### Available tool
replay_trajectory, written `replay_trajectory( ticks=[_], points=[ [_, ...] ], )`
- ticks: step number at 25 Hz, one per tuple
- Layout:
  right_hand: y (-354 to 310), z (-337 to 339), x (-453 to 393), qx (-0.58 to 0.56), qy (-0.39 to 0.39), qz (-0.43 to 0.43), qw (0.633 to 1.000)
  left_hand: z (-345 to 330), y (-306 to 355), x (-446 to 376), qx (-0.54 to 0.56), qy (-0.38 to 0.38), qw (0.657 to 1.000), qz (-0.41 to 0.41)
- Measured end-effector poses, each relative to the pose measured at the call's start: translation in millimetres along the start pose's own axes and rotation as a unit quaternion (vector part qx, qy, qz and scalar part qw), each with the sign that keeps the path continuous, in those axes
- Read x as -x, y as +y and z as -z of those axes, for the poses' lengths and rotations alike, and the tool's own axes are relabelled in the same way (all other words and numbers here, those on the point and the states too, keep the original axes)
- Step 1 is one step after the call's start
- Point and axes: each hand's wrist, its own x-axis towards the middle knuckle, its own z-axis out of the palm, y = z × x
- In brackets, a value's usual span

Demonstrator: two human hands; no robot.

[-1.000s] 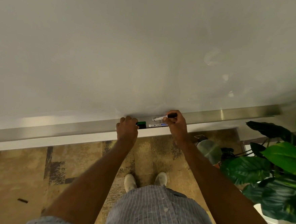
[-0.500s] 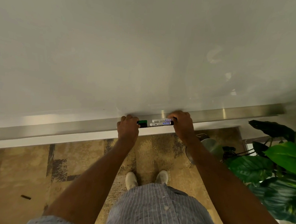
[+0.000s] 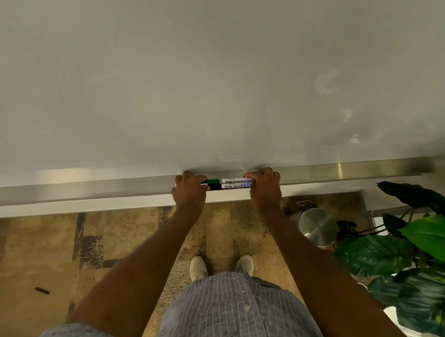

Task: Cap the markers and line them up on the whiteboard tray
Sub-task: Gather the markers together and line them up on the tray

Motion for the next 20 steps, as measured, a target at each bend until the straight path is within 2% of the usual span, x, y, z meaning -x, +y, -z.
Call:
replay_trajectory(
  ticks=[9, 20],
  points=[
    [-53, -33, 14, 0.012, -0.055, 0.028, 0.998, 30, -58, -4, 0.002, 0.01, 1.0, 0.027],
    [-88, -59, 29, 0.029, -0.032, 0.032, 0.999, 48, -97, -7, 0.003, 0.012, 1.0, 0.007]
  ],
)
